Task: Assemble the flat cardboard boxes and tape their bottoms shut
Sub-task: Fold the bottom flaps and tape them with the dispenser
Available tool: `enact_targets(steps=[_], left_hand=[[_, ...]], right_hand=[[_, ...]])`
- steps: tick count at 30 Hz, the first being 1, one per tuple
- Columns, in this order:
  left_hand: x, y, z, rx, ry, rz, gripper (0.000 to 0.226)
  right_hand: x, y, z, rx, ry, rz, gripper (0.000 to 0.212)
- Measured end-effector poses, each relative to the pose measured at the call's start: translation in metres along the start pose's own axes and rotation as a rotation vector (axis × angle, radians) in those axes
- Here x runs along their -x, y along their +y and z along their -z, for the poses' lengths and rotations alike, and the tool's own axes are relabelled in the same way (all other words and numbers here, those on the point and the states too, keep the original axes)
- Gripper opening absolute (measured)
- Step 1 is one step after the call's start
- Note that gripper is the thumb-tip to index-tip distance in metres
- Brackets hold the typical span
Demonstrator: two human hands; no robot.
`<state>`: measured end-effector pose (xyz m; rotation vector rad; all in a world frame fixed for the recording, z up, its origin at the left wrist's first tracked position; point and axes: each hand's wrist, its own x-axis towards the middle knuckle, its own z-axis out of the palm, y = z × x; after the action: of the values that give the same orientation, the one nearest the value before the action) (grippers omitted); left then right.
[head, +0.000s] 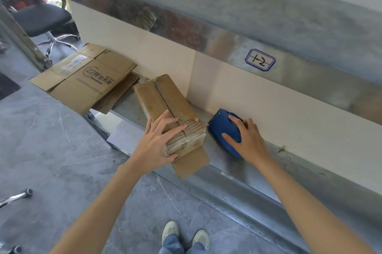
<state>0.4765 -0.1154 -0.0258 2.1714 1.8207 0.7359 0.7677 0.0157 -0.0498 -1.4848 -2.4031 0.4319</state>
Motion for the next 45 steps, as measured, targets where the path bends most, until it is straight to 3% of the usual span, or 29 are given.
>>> enact_targets(steps=[6, 12, 16, 19, 25, 33, 45], left_hand=[[0.006, 0.007, -0.002, 0.050, 0.041, 0.059, 0.085], [0.007, 0.012, -0.005, 0.120, 0.111, 0.114, 0.076], [0.006, 0.014, -0.008, 0.153, 0.158, 0.134, 0.069], [0.006, 0.012, -0.008, 0.152, 0.169, 0.129, 0.067], [0.005, 0.005, -0.007, 0.179, 0.123, 0.110, 0.069], [0.005, 0.010, -0.004, 0.197, 0.159, 0.167, 0.057], [0.004, 0.008, -0.009, 0.239, 0.176, 0.184, 0.040]], right_hand=[[-0.001, -0.001, 0.017, 0.063, -0.060, 0.055, 0.061], [-0.010, -0.032, 0.030, -0.016, 0.021, 0.221, 0.063], [-0.025, -0.066, 0.028, -0.075, -0.139, 0.434, 0.077], [-0.034, -0.077, 0.021, -0.068, -0.197, 0.506, 0.073], [-0.037, -0.076, 0.014, -0.162, -0.139, 0.501, 0.055], [-0.036, -0.080, 0.014, -0.130, -0.184, 0.476, 0.068], [-0.033, -0.084, -0.008, -0.434, -0.194, 0.330, 0.036]])
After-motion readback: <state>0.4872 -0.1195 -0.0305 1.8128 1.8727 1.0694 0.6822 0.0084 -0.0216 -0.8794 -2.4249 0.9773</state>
